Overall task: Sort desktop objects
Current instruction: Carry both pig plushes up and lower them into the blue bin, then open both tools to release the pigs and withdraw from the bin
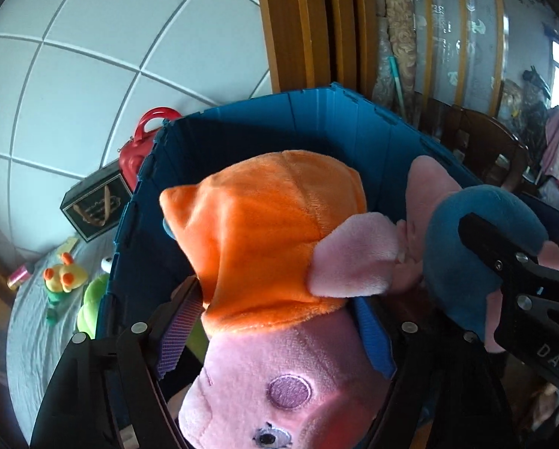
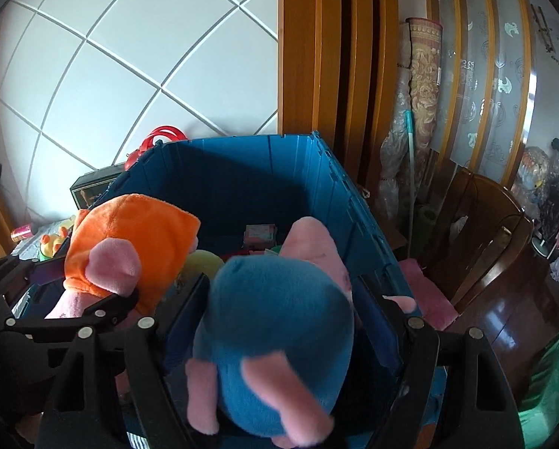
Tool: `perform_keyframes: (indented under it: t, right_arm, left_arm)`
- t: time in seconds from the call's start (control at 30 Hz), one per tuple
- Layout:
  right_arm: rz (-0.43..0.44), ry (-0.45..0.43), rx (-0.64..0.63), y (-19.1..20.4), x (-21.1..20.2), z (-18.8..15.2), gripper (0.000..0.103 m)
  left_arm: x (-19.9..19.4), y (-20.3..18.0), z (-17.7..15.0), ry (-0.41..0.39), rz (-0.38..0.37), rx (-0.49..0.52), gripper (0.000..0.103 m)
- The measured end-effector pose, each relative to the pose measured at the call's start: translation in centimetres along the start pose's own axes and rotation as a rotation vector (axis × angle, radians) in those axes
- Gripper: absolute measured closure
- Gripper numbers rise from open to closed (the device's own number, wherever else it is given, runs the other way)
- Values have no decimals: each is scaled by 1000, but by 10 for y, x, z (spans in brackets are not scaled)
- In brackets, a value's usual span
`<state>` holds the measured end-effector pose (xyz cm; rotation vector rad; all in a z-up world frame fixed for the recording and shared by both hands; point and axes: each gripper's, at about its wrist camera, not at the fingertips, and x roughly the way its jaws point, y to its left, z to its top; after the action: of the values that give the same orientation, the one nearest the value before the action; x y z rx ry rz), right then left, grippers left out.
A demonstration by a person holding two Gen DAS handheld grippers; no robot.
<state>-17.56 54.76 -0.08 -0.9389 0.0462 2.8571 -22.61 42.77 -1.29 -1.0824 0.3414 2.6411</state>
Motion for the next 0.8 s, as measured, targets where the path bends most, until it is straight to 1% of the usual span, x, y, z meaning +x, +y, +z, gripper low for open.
perform_keyframes:
  t: [0.17,0.27,0.3,0.33,0.4,0.43,0.6,0.8]
  right_arm:
    - [20,0,21,-12,-1,-11,25]
    - [40,-11,33,-20,-5,-11,25]
    - [47,-21,36,-20,-9,-13,24]
    - [54,-33,40,-20,-14,-15,18]
    - [64,-51,43,-22,-21,-19,12]
    - [67,-59,44,-22,-24,-21,10]
    - [61,-65,50,-21,-32,-30,5]
    - [54,-62,55,-2,-45,-44,5]
  left_arm:
    - [-9,2,-15,-25,4,-2,22]
    - [-22,10,-23,-57,2,-24,21]
    - [-27,12,-26,-70,10,-28,21]
    - [-32,15,-30,-83,19,-31,21]
    - [-43,20,-36,-109,39,-38,21]
    - [-46,23,-39,-116,40,-41,20]
    - [-64,39,-57,-147,41,-48,20]
    - [-79,61,-77,-180,23,-34,20]
